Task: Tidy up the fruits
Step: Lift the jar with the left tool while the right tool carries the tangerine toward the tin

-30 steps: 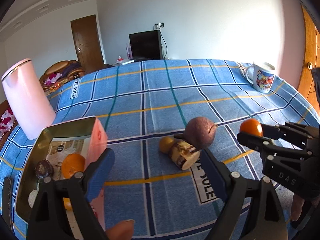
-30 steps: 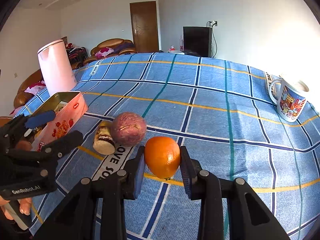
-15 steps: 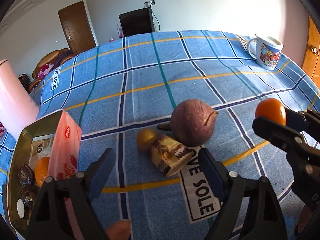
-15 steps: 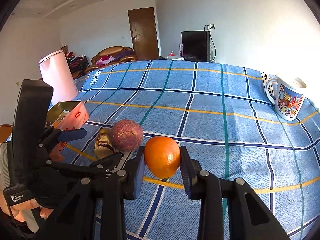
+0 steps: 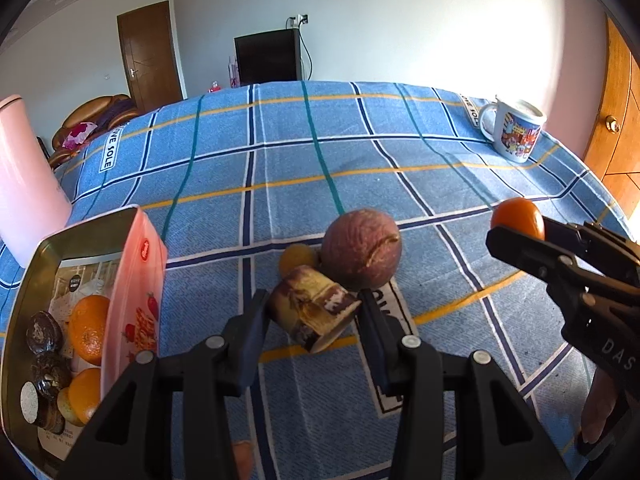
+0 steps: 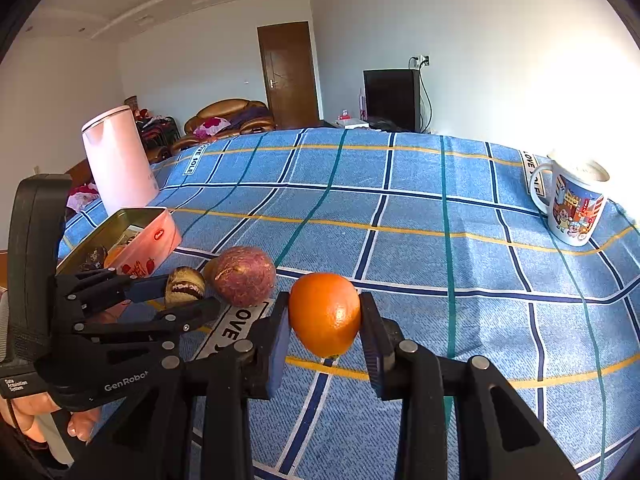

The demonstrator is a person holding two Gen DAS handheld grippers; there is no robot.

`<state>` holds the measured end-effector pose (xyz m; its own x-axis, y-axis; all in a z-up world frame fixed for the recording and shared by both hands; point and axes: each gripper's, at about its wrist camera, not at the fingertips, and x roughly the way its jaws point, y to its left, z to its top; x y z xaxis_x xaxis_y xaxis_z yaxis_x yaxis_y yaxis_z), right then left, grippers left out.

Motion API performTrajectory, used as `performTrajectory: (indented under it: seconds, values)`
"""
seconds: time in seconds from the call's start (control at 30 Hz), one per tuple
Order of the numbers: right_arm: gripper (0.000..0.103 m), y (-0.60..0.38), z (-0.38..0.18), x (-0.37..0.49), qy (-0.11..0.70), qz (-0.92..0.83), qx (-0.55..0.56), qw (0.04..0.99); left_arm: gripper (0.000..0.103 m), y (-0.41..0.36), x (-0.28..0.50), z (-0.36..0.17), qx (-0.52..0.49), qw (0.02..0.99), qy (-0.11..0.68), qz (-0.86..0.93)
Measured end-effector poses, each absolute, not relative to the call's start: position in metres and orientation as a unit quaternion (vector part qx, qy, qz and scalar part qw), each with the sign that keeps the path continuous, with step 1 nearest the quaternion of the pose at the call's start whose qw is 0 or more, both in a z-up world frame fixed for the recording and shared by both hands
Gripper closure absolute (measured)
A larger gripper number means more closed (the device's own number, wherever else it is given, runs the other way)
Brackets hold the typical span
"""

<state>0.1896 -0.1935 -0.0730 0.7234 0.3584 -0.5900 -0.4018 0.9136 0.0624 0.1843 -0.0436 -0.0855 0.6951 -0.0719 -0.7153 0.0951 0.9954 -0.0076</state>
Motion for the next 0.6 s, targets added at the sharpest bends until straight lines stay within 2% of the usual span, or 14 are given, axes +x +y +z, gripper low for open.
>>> performTrajectory:
  seconds: [0.6]
  values:
    - [0.068,-0.197,-0.060,0.166,0.241,0.210,-0.037,0.947,0.057,-0.040,0.151,-0.063,0.026,0.956,0.291,-0.022]
